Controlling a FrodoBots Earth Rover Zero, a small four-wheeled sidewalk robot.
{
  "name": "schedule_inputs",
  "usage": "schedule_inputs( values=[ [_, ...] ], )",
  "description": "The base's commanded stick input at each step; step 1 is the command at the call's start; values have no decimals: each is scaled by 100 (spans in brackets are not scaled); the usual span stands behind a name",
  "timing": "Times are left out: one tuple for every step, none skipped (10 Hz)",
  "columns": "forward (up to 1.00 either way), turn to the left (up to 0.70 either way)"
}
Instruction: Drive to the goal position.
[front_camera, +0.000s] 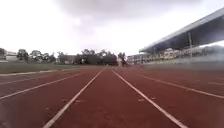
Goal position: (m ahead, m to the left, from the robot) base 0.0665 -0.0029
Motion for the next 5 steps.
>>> schedule_inputs(
  values=[
    [45, 0],
    [45, 0],
    [45, 0],
    [45, 0],
    [45, 0]
  ],
)
